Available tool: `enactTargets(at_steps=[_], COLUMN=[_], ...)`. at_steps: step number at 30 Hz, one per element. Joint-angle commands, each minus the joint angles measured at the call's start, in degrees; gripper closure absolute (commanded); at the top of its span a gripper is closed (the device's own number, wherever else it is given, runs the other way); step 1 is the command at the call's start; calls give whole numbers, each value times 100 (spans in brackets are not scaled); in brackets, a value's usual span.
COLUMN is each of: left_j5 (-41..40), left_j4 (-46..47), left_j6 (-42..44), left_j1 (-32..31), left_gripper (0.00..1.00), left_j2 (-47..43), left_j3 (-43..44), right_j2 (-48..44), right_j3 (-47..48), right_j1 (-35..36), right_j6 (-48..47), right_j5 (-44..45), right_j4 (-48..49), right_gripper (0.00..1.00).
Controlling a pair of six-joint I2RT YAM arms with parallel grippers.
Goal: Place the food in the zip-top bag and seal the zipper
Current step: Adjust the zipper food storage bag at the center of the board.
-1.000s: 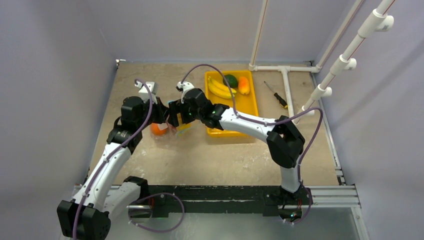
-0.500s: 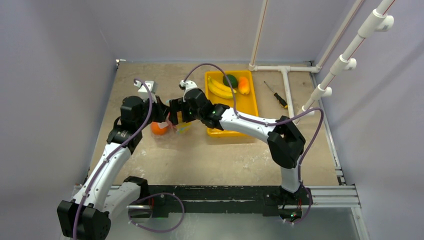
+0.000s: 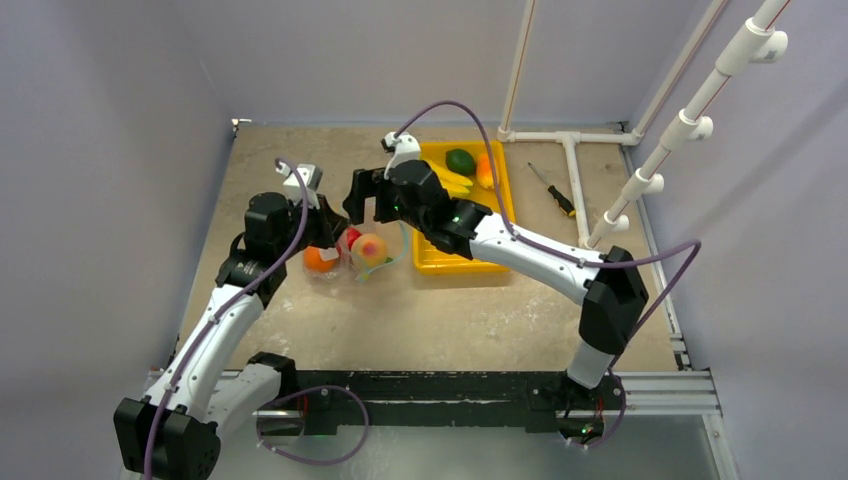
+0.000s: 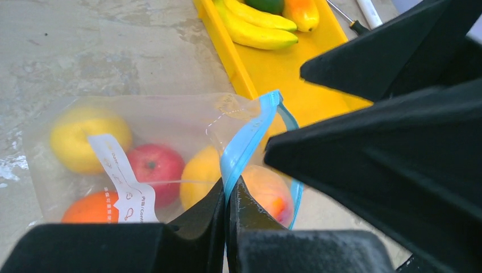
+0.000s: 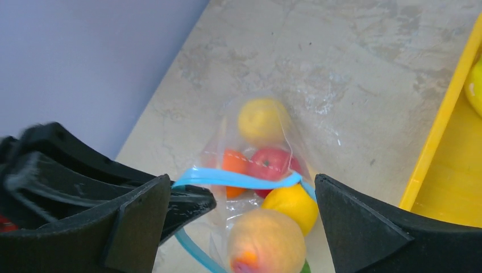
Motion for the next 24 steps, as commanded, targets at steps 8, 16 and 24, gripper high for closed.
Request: enactTargets(at_steps=[8, 16, 24], left_j5=[319, 276, 301], left_j4=[79, 64, 72], left_j6=[-78, -77, -77], left_j1=[-45, -41, -43], left_gripper=[100, 100, 100], left_j2=[1, 15, 66], left_j3=[11, 7, 25], right_j2=[-573, -846, -1328], right_j3=[164, -74, -1076], right_j1=[-122, -176, -214], right_j6=[12, 140, 741], right_j5=[1315, 1163, 392], right_j4=[-443, -946, -958], right_gripper=[5, 10, 20])
